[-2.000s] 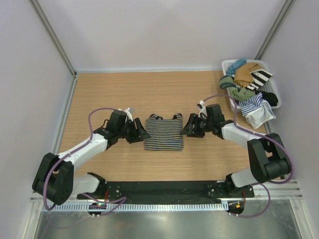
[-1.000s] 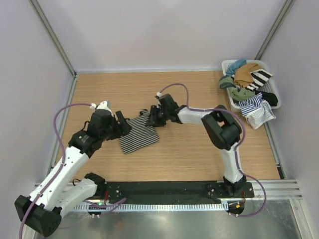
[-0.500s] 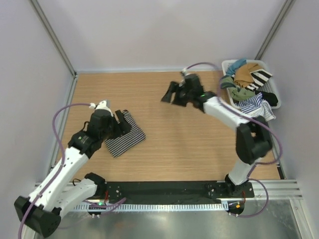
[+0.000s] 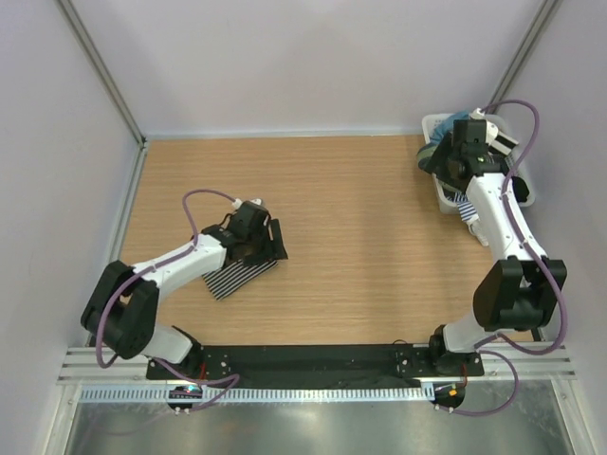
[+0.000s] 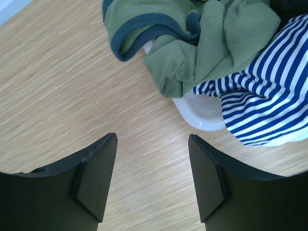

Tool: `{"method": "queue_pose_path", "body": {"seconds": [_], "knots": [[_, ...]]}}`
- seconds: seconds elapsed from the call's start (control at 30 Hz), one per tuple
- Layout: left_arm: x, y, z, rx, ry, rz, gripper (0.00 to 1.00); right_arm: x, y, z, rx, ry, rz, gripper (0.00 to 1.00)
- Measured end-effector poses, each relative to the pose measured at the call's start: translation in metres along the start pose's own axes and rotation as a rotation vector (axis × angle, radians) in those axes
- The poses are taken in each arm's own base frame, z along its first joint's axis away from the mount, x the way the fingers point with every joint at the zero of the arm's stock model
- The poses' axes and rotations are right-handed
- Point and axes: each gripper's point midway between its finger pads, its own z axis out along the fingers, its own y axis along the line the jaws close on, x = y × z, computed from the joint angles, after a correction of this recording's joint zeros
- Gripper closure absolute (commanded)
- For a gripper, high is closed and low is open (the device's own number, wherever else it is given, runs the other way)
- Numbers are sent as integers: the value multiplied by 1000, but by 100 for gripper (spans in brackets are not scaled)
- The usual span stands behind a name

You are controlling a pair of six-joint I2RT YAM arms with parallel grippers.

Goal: Fold and stack the tank tops
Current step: Neatly place the folded tank top to the corner

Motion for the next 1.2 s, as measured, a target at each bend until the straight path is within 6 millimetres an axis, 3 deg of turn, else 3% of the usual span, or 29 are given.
{"method": "queue_pose_path", "body": {"seconds": [0.13,0.33,0.43,0.57,0.7,0.8,0.9,1.0,1.03,1.07,1.1,1.2], "knots": [[-7,16,20,-9,34,-67,31,0,-2,22,54,36,-22,30],[-42,57,30,-29,-26,-209,31,-7,-9,47,152,49,-48,25],[-59,74,35,-20,-53,-288,31,-13,-22,53,211,41,-26,25],[-83,93,36,9,-96,-374,31,-14,-65,55,288,22,82,32],[-106,127,29,-1,-159,-475,30,12,-122,41,373,27,203,33],[-115,143,22,-11,-187,-514,27,15,-142,38,398,13,263,30],[-116,134,8,25,-208,-505,26,13,-139,47,374,2,289,33],[-121,117,-16,87,-261,-474,25,18,-136,64,358,23,299,60],[-124,111,-27,110,-288,-461,25,21,-136,69,358,36,298,77],[-127,105,-38,133,-315,-449,25,24,-137,71,364,44,297,83],[-129,99,-48,153,-343,-439,24,21,-137,71,366,31,306,88],[-134,84,-75,209,-409,-416,23,4,-134,57,340,-35,331,87]]}}
